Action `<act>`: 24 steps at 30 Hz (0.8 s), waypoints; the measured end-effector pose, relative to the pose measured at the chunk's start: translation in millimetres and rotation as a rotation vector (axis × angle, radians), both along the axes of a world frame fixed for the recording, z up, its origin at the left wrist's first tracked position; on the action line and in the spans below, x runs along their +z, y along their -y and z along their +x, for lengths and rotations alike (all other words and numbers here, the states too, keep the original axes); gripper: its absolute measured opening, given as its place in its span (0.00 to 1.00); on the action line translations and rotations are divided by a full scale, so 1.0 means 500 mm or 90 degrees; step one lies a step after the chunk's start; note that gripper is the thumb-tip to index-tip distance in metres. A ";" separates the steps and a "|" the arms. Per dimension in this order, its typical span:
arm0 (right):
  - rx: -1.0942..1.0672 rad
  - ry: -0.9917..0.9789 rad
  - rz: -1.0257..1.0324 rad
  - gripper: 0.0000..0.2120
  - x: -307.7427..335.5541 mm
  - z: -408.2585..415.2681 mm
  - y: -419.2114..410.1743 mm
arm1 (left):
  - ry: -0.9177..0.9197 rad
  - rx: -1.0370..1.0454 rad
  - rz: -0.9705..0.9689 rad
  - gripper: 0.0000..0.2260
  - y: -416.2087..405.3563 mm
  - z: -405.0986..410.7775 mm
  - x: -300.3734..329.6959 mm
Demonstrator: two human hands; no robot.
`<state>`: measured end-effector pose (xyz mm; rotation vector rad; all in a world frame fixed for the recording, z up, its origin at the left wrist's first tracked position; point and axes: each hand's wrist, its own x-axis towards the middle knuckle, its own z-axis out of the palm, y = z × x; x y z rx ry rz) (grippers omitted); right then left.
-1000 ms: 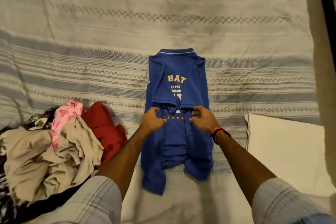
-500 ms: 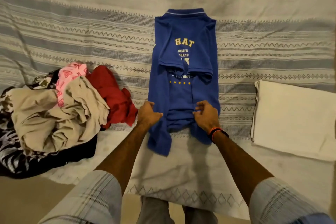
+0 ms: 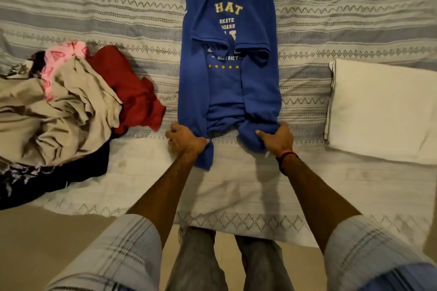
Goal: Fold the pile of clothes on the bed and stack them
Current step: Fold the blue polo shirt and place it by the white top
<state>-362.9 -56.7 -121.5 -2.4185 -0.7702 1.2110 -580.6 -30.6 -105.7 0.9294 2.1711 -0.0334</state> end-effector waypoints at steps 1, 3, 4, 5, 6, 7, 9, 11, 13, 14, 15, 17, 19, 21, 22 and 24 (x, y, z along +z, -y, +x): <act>-0.025 -0.024 0.006 0.27 -0.001 0.001 0.004 | 0.024 0.028 0.001 0.48 0.006 -0.004 -0.003; -0.082 -0.083 0.020 0.21 -0.005 0.002 0.016 | 0.088 0.068 0.008 0.43 0.020 -0.016 -0.015; -0.110 -0.124 0.033 0.17 -0.005 0.003 0.027 | 0.133 0.087 0.020 0.40 0.032 -0.023 -0.017; -0.144 -0.169 0.048 0.14 -0.006 0.002 0.030 | 0.181 0.113 0.030 0.35 0.038 -0.028 -0.018; -0.183 -0.213 0.065 0.14 -0.003 0.001 0.032 | 0.230 0.142 0.047 0.31 0.045 -0.030 -0.015; -0.218 -0.247 0.083 0.14 0.006 -0.001 0.037 | 0.280 0.175 0.067 0.25 0.056 -0.030 -0.005; -0.261 -0.283 0.117 0.15 0.021 -0.004 0.044 | 0.365 0.254 0.107 0.18 0.068 -0.025 0.013; -0.263 -0.298 0.142 0.13 0.030 -0.007 0.053 | 0.433 0.339 0.135 0.15 0.076 -0.020 0.034; -0.248 -0.285 0.147 0.13 0.035 -0.010 0.071 | 0.494 0.411 0.167 0.14 0.089 -0.023 0.044; -0.242 -0.270 0.145 0.14 0.042 -0.011 0.084 | 0.512 0.435 0.175 0.15 0.099 -0.027 0.050; -0.238 -0.249 0.143 0.15 0.048 -0.011 0.095 | 0.515 0.444 0.176 0.16 0.108 -0.031 0.056; -0.227 -0.203 0.143 0.16 0.063 -0.006 0.120 | 0.493 0.445 0.173 0.18 0.128 -0.043 0.058; -0.191 -0.141 0.115 0.19 0.068 0.004 0.143 | 0.416 0.431 0.158 0.19 0.142 -0.059 0.051; -0.137 -0.061 0.057 0.21 0.070 0.013 0.164 | 0.274 0.368 0.106 0.21 0.158 -0.077 0.040; -0.114 -0.027 0.028 0.21 0.069 0.014 0.174 | 0.208 0.313 0.076 0.22 0.166 -0.084 0.037; -0.100 0.025 -0.003 0.19 0.065 0.016 0.187 | 0.160 0.243 0.041 0.21 0.178 -0.094 0.028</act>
